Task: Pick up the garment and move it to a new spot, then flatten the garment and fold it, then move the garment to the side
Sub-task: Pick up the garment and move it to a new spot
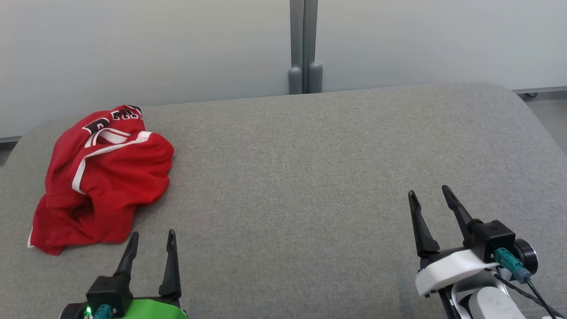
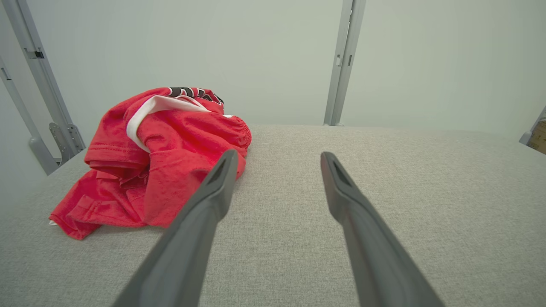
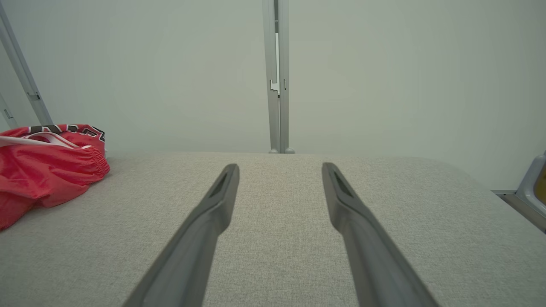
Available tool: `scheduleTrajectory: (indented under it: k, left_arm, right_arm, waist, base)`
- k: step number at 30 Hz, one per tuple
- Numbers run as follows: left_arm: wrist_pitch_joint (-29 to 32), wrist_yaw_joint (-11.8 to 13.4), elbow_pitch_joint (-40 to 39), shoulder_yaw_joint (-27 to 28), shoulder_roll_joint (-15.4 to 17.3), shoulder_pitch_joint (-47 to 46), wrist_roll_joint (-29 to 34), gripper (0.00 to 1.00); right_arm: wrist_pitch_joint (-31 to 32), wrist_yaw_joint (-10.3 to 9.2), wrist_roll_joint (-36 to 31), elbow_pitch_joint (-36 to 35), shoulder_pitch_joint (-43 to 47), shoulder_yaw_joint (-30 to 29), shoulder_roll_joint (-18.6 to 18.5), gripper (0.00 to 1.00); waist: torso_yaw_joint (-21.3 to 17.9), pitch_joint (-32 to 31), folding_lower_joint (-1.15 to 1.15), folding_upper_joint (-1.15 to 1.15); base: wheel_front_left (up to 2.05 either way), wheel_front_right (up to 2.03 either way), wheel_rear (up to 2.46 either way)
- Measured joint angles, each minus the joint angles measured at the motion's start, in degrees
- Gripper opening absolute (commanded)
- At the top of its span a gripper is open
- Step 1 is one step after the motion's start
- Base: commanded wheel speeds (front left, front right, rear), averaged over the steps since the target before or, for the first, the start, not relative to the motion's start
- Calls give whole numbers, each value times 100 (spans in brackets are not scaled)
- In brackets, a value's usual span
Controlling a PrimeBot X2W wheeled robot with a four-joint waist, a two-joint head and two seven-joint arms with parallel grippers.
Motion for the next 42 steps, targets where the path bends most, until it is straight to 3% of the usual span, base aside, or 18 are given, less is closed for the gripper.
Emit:
scheduleTrajectory:
  k: [17,42]
  left_arm:
    - [0,-52,81,-144,0,-18,202,100]
    - [-1,-51,97,-123,1,-98,245,100]
  right_arm:
    - [-1,1,-3,-16,19,-64,16,100]
    - [-1,25,-3,-51,108,-3,79,100]
  waist:
    - [478,1,0,0]
    - [2002,4,0,0]
  base:
    - [0,0,0]
    - [0,0,0]
